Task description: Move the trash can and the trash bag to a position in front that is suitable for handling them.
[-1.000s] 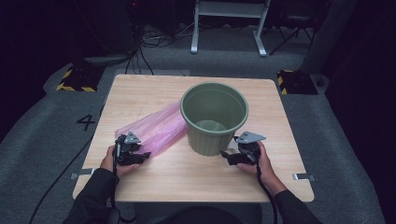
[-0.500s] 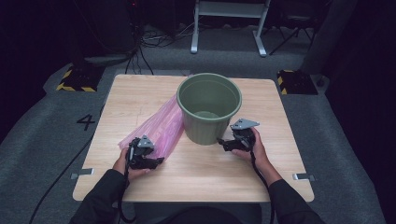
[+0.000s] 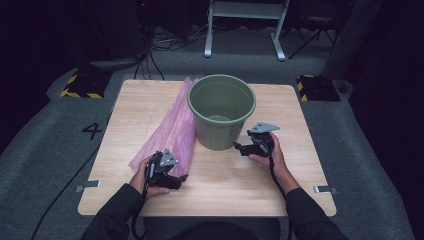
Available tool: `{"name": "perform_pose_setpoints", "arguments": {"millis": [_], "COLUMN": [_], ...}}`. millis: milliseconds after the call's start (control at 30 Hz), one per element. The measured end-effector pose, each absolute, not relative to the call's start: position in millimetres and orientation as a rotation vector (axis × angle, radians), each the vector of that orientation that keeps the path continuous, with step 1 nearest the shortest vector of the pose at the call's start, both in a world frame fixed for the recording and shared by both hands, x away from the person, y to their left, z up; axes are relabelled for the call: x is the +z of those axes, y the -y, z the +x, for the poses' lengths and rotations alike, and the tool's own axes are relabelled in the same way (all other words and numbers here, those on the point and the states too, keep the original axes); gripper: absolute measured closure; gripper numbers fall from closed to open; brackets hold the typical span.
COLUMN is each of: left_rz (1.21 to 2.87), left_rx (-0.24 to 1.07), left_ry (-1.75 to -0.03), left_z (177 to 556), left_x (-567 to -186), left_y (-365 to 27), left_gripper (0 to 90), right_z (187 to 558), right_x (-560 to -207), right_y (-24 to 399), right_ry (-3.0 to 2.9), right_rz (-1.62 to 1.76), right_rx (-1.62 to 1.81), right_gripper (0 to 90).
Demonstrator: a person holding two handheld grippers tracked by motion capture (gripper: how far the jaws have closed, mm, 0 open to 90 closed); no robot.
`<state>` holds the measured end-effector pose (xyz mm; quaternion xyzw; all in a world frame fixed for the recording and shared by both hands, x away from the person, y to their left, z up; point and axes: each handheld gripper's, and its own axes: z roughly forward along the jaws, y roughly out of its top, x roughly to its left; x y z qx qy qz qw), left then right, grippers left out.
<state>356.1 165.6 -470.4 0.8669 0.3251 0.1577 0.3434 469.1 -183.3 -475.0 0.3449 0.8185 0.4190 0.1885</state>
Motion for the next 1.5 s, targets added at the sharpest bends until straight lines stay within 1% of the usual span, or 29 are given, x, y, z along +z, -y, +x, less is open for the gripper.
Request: {"name": "perform_pose_setpoints", "arguments": {"millis": [33,167,300,400,500,567,633,667,700,733,833,900,1033,1133,1200,1333,1500], "left_rz": [2.244,2.197,2.118,2.044,1.999,1.971,1.966,1.96,1.953,1.96,1.977,1.977,1.999,2.083,2.1,2.142,2.191], "left_rx": [0.451,0.475,0.549,0.557,0.579,0.551,0.539,0.52,0.488,0.458,0.381,0.339,0.229,0.192,0.185,0.194,0.217], "left_ry": [-0.809,-0.825,-0.915,-0.97,-1.026,-1.068,-1.106,-1.115,-1.097,-1.084,-1.142,-1.144,-1.076,-1.018,-0.982,-0.93,-0.865], "left_z": [347,342,344,348,354,362,371,376,380,386,400,404,403,401,400,396,390], "left_x": [-463,-453,-441,-433,-433,-438,-446,-451,-458,-466,-483,-488,-492,-498,-498,-497,-496], "left_y": [-168,-181,-200,-221,-241,-255,-266,-272,-277,-283,-293,-296,-290,-274,-265,-243,-203], "left_gripper": [19.7,20.2,20.8,22.4,21.7,23.1,27.4,31.6,38.7,43.9,50.0,54.0,60.5,65.1,67.4,69.3,69.1], "right_z": [468,466,463,460,458,457,456,455,454,453,450,449,447,447,447,445,444], "right_x": [-474,-477,-481,-483,-485,-487,-489,-489,-490,-490,-491,-491,-492,-494,-494,-494,-494], "right_y": [186,194,201,205,209,212,214,216,217,219,226,233,246,252,253,254,251], "right_ry": [-2.302,-2.321,-2.343,-2.358,-2.37,-2.381,-2.389,-2.392,-2.399,-2.408,-2.413,-2.406,-2.385,-2.367,-2.362,-2.362,-2.358], "right_rz": [0.966,0.962,0.958,0.952,0.951,0.953,0.955,0.958,0.96,0.953,0.959,0.971,1.01,1.037,1.046,1.042,1.032], "right_rx": [1.177,1.156,1.111,1.093,1.076,1.065,1.063,1.061,1.063,1.065,1.045,1.048,1.055,1.045,1.044,1.044,1.041], "right_gripper": [19.8,19.4,19.2,19.2,19.3,19.3,19.1,19.1,19.1,19.4,19.9,20.8,21.9,22.5,22.6,23.0,23.8]}}
